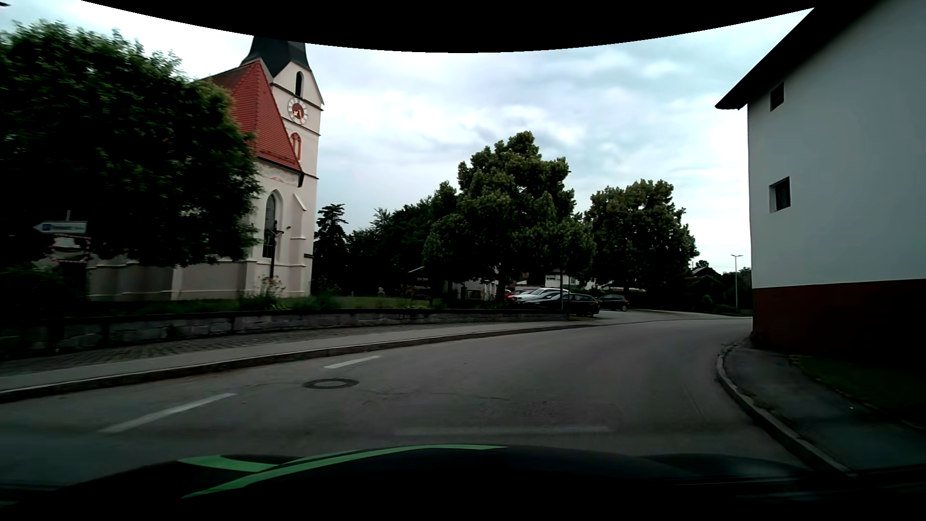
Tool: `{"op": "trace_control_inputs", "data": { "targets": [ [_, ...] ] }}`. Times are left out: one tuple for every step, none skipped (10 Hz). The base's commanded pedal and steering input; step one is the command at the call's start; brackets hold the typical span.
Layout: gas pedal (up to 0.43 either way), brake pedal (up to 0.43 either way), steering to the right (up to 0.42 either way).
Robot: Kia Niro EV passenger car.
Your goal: Follow the waypoints while adhering to traffic rules and regulations
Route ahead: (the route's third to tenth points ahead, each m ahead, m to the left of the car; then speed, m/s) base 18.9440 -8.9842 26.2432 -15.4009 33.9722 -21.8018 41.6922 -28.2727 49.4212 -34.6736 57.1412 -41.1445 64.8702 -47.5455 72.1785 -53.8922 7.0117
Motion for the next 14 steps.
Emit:
{"op": "trace_control_inputs", "data": {
  "targets": [
    [0.087,0.000,0.209],
    [0.098,0.000,0.208],
    [0.098,0.000,0.207],
    [0.098,0.000,0.205],
    [0.110,0.000,0.205],
    [0.110,0.000,0.204],
    [0.110,0.000,0.203],
    [0.110,0.000,0.199],
    [0.118,0.000,0.195],
    [0.130,0.000,0.190],
    [0.130,0.000,0.184],
    [0.130,0.000,0.177],
    [0.138,0.000,0.167],
    [0.138,0.000,0.155]
  ]
}}
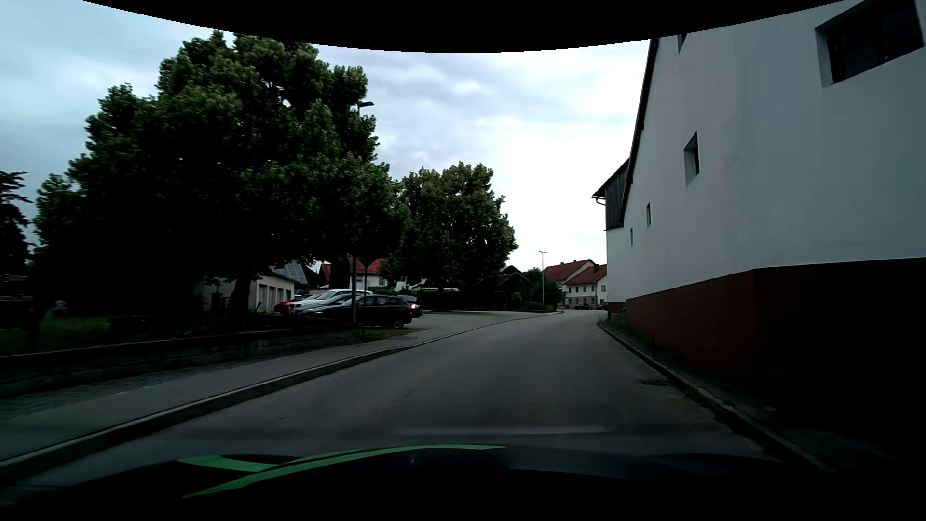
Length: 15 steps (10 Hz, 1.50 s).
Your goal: Follow the waypoints while adhering to traffic rules and regulations
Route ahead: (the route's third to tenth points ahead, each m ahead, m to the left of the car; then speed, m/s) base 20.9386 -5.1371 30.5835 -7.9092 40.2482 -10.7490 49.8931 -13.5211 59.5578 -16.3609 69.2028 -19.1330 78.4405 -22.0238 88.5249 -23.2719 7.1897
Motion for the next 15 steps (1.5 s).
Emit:
{"op": "trace_control_inputs", "data": {
  "targets": [
    [0.138,0.000,0.147],
    [0.138,0.000,0.139],
    [0.138,0.000,0.127],
    [0.150,0.000,0.119],
    [0.150,0.000,0.111],
    [0.150,0.000,0.102],
    [0.150,0.000,0.093],
    [0.150,0.000,0.087],
    [0.150,0.000,0.075],
    [0.150,0.000,0.058],
    [0.150,0.000,0.040],
    [0.150,0.000,0.031],
    [0.150,0.000,0.030],
    [0.138,0.000,0.028],
    [0.130,0.000,0.028]
  ]
}}
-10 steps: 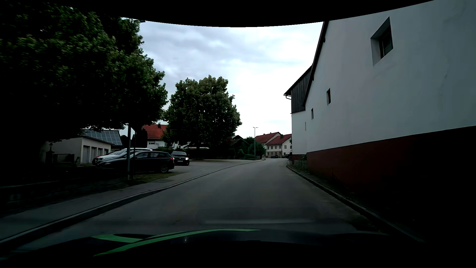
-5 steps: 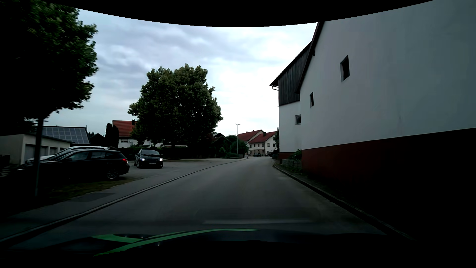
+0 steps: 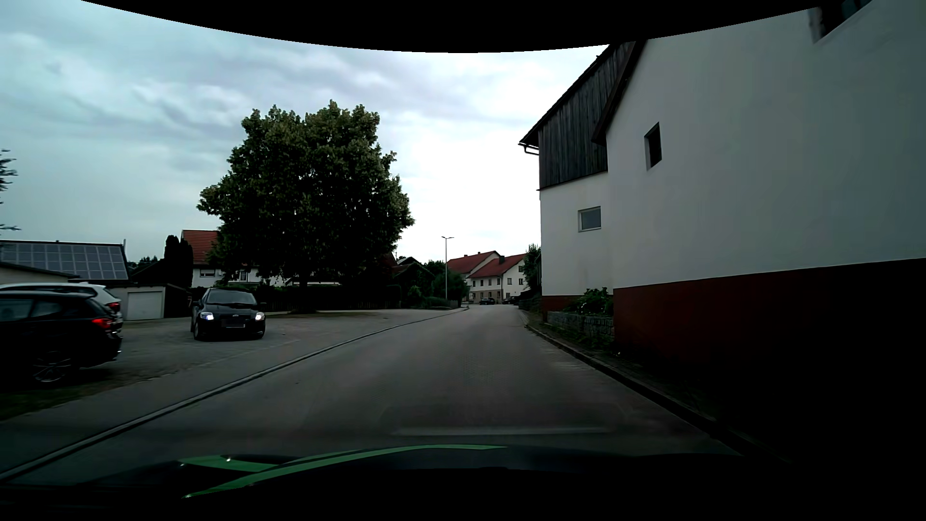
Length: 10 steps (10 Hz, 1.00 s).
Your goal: Follow the waypoints while adhering to traffic rules and regulations
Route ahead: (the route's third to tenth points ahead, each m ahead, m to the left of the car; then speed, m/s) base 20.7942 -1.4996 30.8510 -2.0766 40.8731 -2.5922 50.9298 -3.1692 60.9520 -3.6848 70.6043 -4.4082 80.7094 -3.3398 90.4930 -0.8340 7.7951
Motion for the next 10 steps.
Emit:
{"op": "trace_control_inputs", "data": {
  "targets": [
    [0.130,0.000,0.028],
    [0.130,0.000,0.026],
    [0.130,0.000,0.019],
    [0.130,0.000,0.011],
    [0.130,0.000,0.011],
    [0.130,0.000,0.012],
    [0.130,0.000,0.012],
    [0.130,0.000,0.013],
    [0.130,0.000,0.017],
    [0.130,0.000,0.019]
  ]
}}
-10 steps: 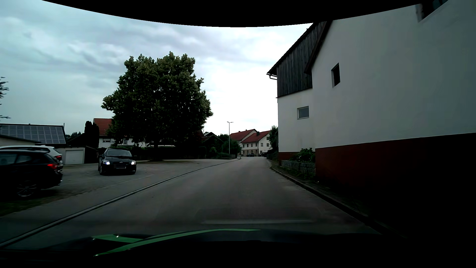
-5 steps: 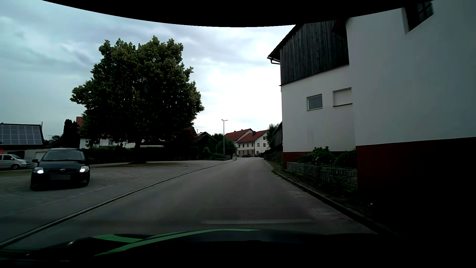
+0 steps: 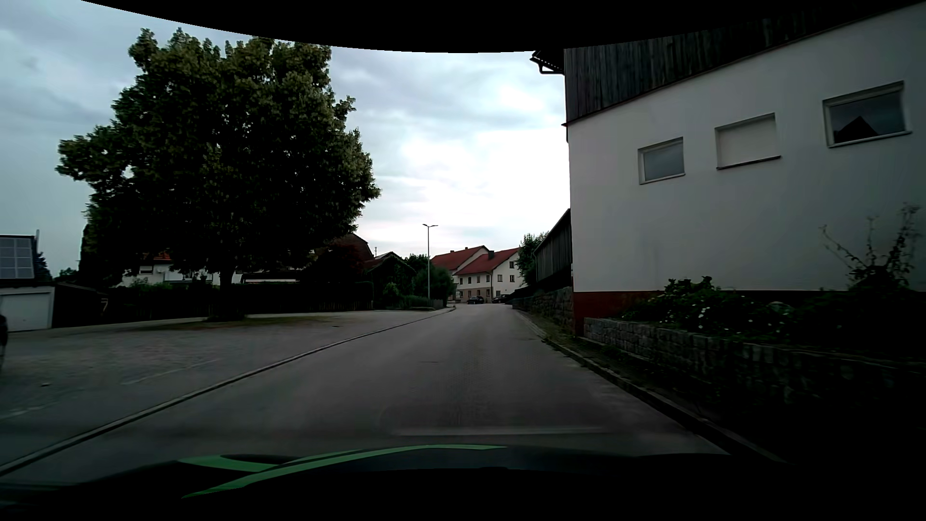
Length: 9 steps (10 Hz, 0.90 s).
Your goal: Follow the waypoints while adhering to traffic rules and regulations
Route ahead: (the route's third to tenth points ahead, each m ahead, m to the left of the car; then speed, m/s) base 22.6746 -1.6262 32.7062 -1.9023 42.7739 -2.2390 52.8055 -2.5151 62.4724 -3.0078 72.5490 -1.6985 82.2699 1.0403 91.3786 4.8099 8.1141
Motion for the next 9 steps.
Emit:
{"op": "trace_control_inputs", "data": {
  "targets": [
    [0.130,0.000,0.021],
    [0.118,0.000,0.021],
    [0.118,0.000,0.021],
    [0.118,0.000,0.021],
    [0.110,0.000,0.021],
    [0.110,0.000,0.021],
    [0.110,0.000,0.021],
    [0.098,0.000,0.021],
    [0.067,0.000,0.021]
  ]
}}
